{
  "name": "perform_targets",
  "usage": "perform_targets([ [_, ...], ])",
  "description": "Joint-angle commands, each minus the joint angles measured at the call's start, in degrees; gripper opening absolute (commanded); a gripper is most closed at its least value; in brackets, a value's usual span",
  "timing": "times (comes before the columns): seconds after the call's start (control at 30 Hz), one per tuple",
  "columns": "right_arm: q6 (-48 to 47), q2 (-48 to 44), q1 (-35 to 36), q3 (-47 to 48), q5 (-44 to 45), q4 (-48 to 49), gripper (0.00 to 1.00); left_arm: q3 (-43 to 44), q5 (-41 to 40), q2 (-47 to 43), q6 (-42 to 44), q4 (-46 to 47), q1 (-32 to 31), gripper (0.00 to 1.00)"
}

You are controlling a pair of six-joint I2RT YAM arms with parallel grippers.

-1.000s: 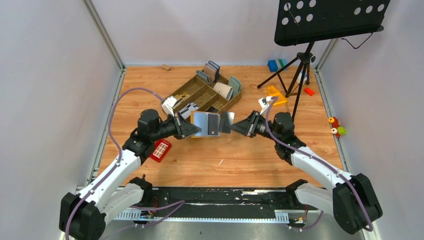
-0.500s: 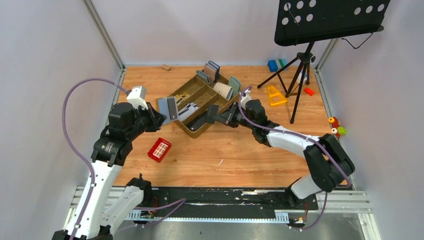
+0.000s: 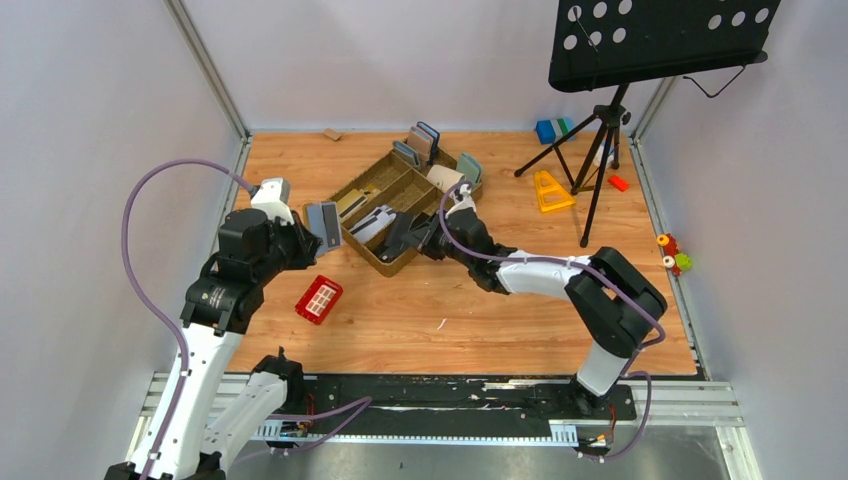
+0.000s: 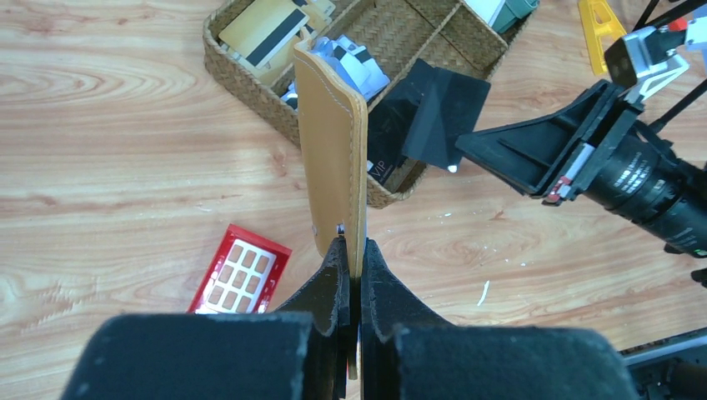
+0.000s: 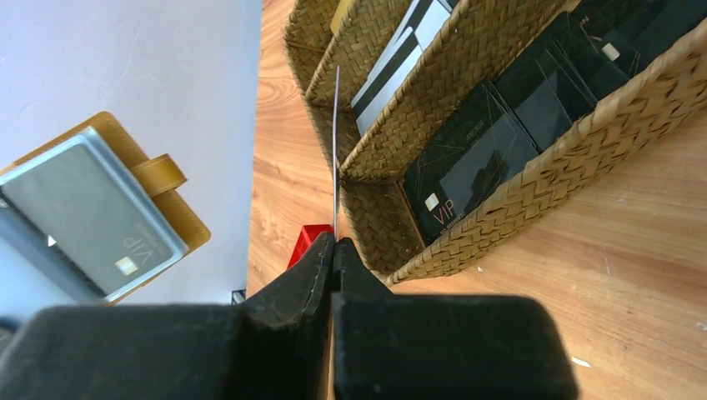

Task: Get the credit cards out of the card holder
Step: Place the credit card in the storage box.

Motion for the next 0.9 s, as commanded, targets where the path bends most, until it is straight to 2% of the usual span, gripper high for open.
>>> perform_targets([
  [0.0, 2.28, 3.07, 1.71, 3.12, 6.12, 2.72, 0.00, 1.26, -0.51, -1.08, 1.81, 1.33, 0.21, 0.00],
  [0.17, 3.70, 5.69, 2.31, 4.04, 7.58, 3.50, 0.01, 1.31, -0.28, -1.17, 2.34, 0.88, 0.26, 0.00],
  [0.23, 3.88, 6.71, 2.39, 4.82, 7.90, 3.19, 0.05, 1.02, 0.06, -1.16, 2.18, 1.06, 0.21, 0.00],
  [0.33, 2.76, 7.63, 2.46, 6.49, 6.95, 2.65, 0.33, 0.54, 0.74, -1.11, 1.95, 1.33, 0.22, 0.00],
  [0.37, 1.98, 7.62, 2.46, 6.95, 6.26, 2.61, 0.39, 0.47, 1.05, -1.04, 1.90, 1.45, 0.20, 0.00],
  [0.5, -0.93, 4.22, 2.51, 5.51, 7.15, 1.69, 0.50, 0.47, 3.98, -0.62, 1.62, 1.97, 0.20, 0.00],
  [0.63, -6.42, -3.35, 2.42, 0.39, 10.03, 0.60, 0.63, -0.66, 9.96, -0.66, 0.10, 4.30, 0.21, 0.00],
  [0.73, -12.19, -10.22, 2.25, -2.69, 10.54, -2.18, 0.74, -3.03, 17.58, -0.60, -1.68, 8.09, 0.25, 0.00],
  [0.87, -19.57, -17.50, 1.85, -5.17, 6.71, -7.87, 0.91, -8.79, 29.20, -0.86, -7.21, 16.75, 0.20, 0.00],
])
